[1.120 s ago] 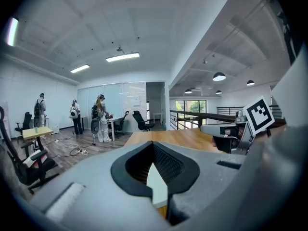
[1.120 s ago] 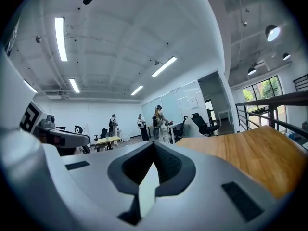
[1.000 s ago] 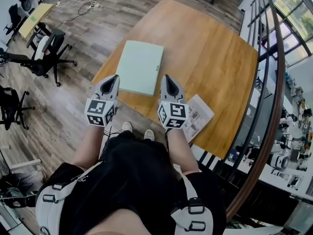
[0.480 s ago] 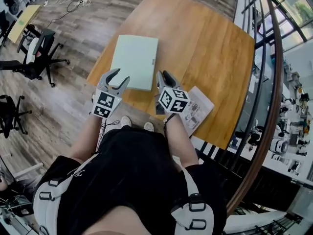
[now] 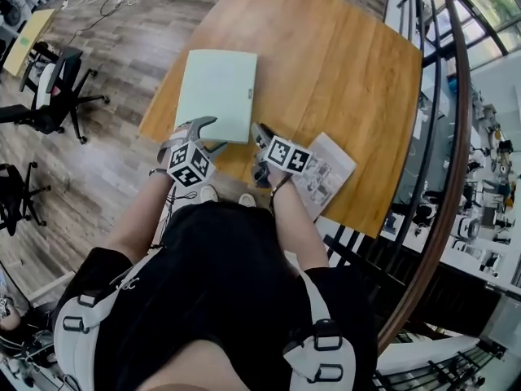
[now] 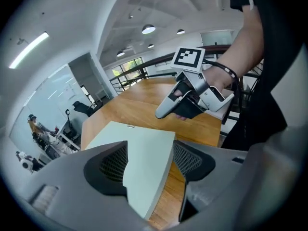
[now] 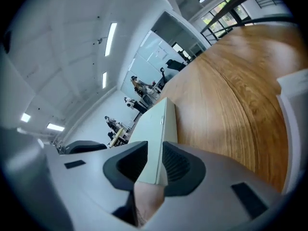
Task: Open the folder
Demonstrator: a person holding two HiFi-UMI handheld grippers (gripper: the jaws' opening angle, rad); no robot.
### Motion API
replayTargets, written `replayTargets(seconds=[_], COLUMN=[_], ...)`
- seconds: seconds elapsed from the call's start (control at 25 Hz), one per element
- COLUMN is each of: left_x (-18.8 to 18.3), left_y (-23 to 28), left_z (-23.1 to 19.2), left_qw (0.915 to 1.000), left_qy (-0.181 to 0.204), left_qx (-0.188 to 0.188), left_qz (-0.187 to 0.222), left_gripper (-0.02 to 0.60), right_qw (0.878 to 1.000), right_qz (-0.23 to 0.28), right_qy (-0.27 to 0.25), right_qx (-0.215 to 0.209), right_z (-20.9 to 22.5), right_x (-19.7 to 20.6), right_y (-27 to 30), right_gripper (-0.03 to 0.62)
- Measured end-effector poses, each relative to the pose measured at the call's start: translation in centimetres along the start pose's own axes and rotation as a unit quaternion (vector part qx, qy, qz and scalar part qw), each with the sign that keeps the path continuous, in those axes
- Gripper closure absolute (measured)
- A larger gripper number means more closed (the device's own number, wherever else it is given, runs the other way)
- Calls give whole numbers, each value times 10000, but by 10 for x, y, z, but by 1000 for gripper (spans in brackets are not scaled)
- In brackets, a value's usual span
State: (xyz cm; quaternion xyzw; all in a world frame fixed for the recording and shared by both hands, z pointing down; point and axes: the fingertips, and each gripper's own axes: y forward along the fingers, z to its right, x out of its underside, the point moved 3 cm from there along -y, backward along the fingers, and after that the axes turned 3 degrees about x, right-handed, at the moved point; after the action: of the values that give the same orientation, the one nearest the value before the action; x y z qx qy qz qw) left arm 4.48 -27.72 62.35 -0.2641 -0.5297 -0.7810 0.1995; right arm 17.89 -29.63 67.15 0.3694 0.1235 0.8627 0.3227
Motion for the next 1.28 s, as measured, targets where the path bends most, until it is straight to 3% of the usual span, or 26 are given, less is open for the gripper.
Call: replayTargets(seconds=[0.2, 0.52, 0.64, 0.72, 0.88, 1.08, 1.28], left_x=[20, 47, 50, 50, 51, 52, 51], left_y=[29, 63, 69, 71, 71, 69, 67], left_z=[14, 22, 20, 18, 17, 15, 13], left_qw=[9970, 9884, 9881, 9887, 9899, 9885, 9879], left_qy=[421, 623, 682, 742, 672, 580, -119], left_qx=[427, 832, 649, 488, 585, 818, 1329], left_qz=[-489, -1108, -1218, -1208, -1100, -1134, -786], left_gripper=[295, 295, 303, 345, 362, 380, 398], right_qw=[9987, 9934, 9925, 9910, 9854, 9841, 9833], right_qz=[-185, -373, -390, -347, -313, -424, -476], right_qy=[480, 1079, 1148, 1258, 1565, 1602, 1609], right_qx=[8, -148, -179, -304, -600, -643, -704], right_z=[15, 23, 25, 26, 26, 24, 27], right_x=[20, 35, 39, 39, 40, 40, 41], right_y=[8, 17, 21, 21, 22, 23, 23], right_gripper=[517, 519, 519, 519, 554, 556, 556])
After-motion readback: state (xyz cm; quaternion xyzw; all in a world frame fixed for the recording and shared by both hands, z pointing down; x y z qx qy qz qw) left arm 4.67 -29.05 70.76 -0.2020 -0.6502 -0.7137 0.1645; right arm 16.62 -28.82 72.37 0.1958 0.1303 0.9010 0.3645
